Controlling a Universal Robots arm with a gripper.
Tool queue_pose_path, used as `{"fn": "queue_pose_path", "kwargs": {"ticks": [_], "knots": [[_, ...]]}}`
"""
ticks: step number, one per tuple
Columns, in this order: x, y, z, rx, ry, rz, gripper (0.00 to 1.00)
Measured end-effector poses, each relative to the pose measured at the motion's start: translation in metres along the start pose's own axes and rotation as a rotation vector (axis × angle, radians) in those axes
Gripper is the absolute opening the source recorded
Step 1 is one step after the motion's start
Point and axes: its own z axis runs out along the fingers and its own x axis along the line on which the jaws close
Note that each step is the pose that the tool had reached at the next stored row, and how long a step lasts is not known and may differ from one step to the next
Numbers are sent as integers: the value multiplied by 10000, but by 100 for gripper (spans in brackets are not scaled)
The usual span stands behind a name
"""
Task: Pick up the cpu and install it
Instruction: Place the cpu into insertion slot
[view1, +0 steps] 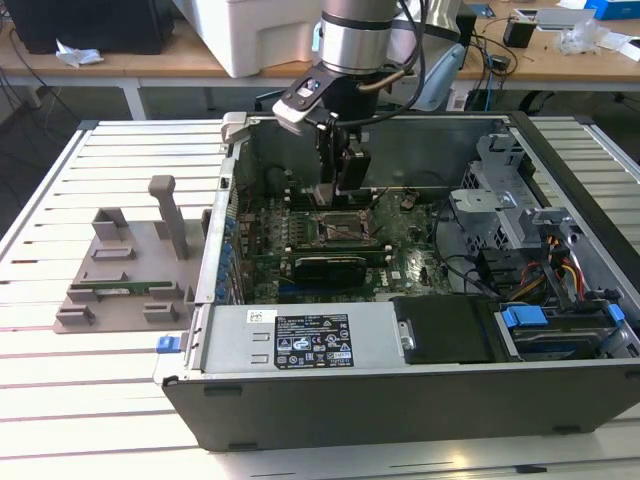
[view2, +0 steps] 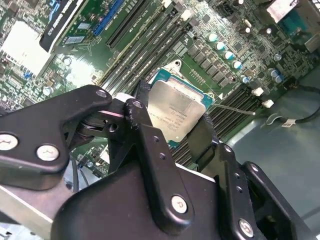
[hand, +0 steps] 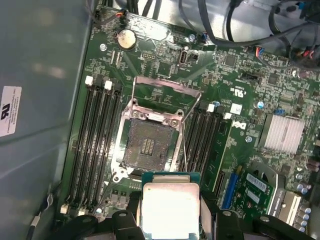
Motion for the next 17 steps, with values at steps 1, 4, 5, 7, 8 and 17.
{"fn": "queue_pose_path", "kwargs": {"ticks": [1,4,5,7,8,17], "knots": [[0,0,1,7,6,82,55],[0,0,3,30,29,339,55],[0,1,5,37,39,436,55],[0,1,6,49,44,555,55],[0,2,6,52,45,597,55],[1,2,10,119,112,1376,55]]}}
